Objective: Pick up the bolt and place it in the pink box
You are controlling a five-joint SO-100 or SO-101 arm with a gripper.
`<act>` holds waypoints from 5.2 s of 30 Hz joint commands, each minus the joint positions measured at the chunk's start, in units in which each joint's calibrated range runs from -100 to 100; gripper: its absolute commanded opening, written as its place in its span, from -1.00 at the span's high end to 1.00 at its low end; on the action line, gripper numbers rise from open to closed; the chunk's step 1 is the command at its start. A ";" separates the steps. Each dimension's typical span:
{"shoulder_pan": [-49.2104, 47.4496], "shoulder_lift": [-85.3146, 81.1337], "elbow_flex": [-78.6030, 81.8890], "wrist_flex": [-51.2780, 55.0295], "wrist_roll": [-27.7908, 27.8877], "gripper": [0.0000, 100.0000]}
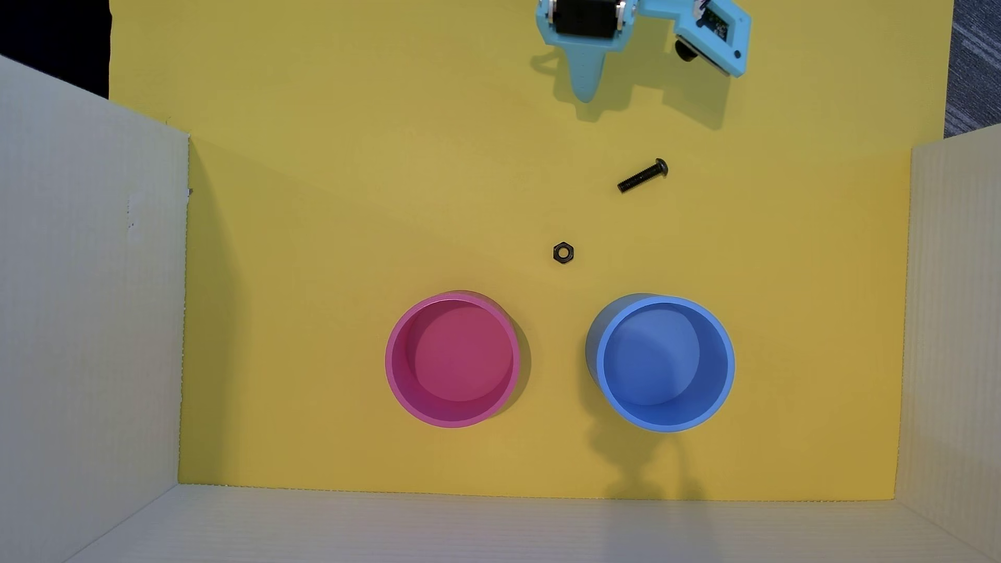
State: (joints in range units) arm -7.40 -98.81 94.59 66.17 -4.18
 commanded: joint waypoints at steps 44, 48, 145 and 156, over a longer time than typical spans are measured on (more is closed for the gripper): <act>-11.73 45.61 -43.26 -1.43 4.25 0.97; -11.80 48.73 -41.72 -4.35 4.67 0.96; 13.95 100.92 -101.79 -4.35 6.86 0.98; 14.02 115.56 -122.41 3.20 6.70 0.98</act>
State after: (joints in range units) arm 6.23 14.49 -20.27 66.77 2.37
